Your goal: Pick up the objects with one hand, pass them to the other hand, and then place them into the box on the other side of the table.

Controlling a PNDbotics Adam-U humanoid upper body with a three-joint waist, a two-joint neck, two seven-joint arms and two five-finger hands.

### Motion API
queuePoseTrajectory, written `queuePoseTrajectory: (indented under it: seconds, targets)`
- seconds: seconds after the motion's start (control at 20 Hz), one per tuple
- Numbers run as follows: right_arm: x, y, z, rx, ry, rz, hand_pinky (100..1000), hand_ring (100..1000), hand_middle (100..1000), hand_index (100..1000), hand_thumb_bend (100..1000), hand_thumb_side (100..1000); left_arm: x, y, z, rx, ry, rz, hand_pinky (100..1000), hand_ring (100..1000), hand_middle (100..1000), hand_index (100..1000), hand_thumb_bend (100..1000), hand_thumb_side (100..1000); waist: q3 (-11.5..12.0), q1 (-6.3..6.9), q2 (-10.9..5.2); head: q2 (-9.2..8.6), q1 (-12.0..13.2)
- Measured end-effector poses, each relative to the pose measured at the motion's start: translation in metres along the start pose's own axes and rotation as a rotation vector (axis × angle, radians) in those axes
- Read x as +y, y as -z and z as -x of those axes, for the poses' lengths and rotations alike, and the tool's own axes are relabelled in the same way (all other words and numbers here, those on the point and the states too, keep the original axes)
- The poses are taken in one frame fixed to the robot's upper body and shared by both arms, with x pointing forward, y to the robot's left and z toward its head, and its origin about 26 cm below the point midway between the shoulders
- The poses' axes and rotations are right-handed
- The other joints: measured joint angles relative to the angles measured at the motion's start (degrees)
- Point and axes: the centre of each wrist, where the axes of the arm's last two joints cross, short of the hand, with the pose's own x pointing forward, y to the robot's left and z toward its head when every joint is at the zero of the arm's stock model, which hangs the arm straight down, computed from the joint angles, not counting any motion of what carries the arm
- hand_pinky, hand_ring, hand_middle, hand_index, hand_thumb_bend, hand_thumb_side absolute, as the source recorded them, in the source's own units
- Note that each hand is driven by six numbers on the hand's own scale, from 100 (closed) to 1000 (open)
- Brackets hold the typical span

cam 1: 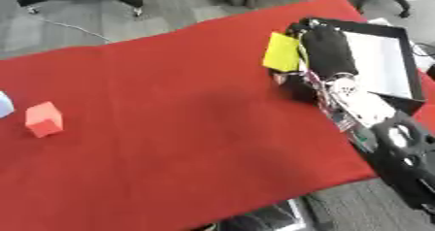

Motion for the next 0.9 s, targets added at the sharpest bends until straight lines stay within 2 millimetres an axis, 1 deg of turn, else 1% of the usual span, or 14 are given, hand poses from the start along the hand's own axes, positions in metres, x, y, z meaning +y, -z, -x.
queuePoseTrajectory:
  seconds: [0.05, 0.1, 0.15, 0.25, 0.35, 0.4, 0.45, 0.55, 0.6, 0.65, 0.7, 0.8, 0.85, 0.9]
  targets:
    - [0.002, 0.005, 0.013, 0.056, -0.01, -0.013, 604, 853, 825, 935, 925, 488, 0.001, -0.004, -0.001, 0.011, 0.018, -0.021, 799, 568, 553, 782, 100, 832, 0.3, 0.01, 0.0, 0.0, -0.4]
    - [0.004, 0.009, 0.027, 0.112, -0.021, -0.029, 639, 859, 834, 940, 931, 490, 0.002, -0.006, -0.002, 0.021, 0.033, -0.04, 799, 568, 553, 782, 100, 832, 0.6, -0.01, 0.0, 0.0, -0.8]
    - [0.005, 0.013, 0.04, 0.169, -0.03, -0.049, 672, 885, 864, 954, 971, 497, 0.002, -0.006, -0.003, 0.028, 0.047, -0.055, 799, 568, 553, 782, 100, 831, 1.0, -0.07, 0.0, 0.0, -1.2]
    - [0.006, 0.02, 0.067, 0.284, -0.039, -0.096, 676, 892, 871, 955, 985, 502, 0.001, -0.005, -0.003, 0.042, 0.068, -0.073, 799, 568, 554, 783, 100, 828, 1.7, -0.22, 0.01, 0.0, -2.0]
    - [0.005, 0.029, 0.087, 0.383, -0.036, -0.13, 662, 883, 861, 950, 949, 499, -0.001, -0.003, -0.003, 0.054, 0.089, -0.082, 798, 568, 554, 783, 100, 825, 2.0, -0.29, 0.02, 0.0, -2.5]
    - [0.004, 0.033, 0.091, 0.414, -0.037, -0.132, 672, 869, 862, 952, 1000, 714, -0.001, -0.002, -0.003, 0.057, 0.102, -0.084, 797, 568, 553, 781, 100, 822, 2.1, -0.29, 0.03, 0.0, -2.5]
    - [0.003, 0.036, 0.091, 0.422, -0.039, -0.124, 696, 867, 860, 955, 841, 483, -0.001, 0.001, -0.004, 0.057, 0.115, -0.085, 796, 569, 553, 782, 100, 813, 2.1, -0.29, 0.04, 0.0, -2.3]
    - [0.0, 0.038, 0.082, 0.39, -0.049, -0.095, 722, 860, 862, 957, 767, 473, 0.002, 0.007, -0.006, 0.053, 0.141, -0.085, 795, 569, 553, 782, 100, 803, 2.2, -0.37, 0.11, 0.0, -0.8]
    - [-0.001, 0.038, 0.074, 0.354, -0.054, -0.073, 740, 860, 860, 958, 694, 464, 0.003, 0.009, -0.006, 0.053, 0.153, -0.084, 793, 570, 555, 783, 100, 786, 2.2, -0.4, 0.15, 0.0, 0.3]
    - [-0.002, 0.037, 0.064, 0.312, -0.052, -0.049, 757, 862, 861, 959, 664, 468, 0.004, 0.012, -0.005, 0.055, 0.165, -0.079, 790, 571, 557, 785, 100, 760, 2.2, -0.41, 0.17, 0.0, 1.7]
    - [-0.003, 0.035, 0.051, 0.266, -0.045, -0.024, 763, 852, 837, 950, 630, 468, 0.006, 0.015, -0.005, 0.055, 0.181, -0.07, 786, 574, 559, 787, 100, 724, 2.3, -0.39, 0.2, 0.0, 3.2]
    - [-0.007, 0.033, 0.022, 0.167, -0.017, 0.034, 778, 837, 802, 937, 604, 464, 0.012, 0.025, -0.006, 0.05, 0.224, -0.039, 782, 577, 563, 792, 100, 687, 2.8, -0.25, 0.3, 0.0, 6.3]
    - [-0.01, 0.031, 0.006, 0.117, 0.004, 0.061, 782, 837, 804, 934, 587, 461, 0.016, 0.03, -0.009, 0.048, 0.253, -0.016, 776, 581, 567, 796, 100, 640, 2.9, -0.17, 0.32, 0.0, 7.7]
    - [-0.014, 0.029, -0.01, 0.066, 0.027, 0.084, 778, 834, 800, 932, 580, 458, 0.02, 0.036, -0.011, 0.048, 0.282, 0.009, 770, 586, 572, 799, 124, 578, 2.9, -0.11, 0.32, 0.0, 9.0]
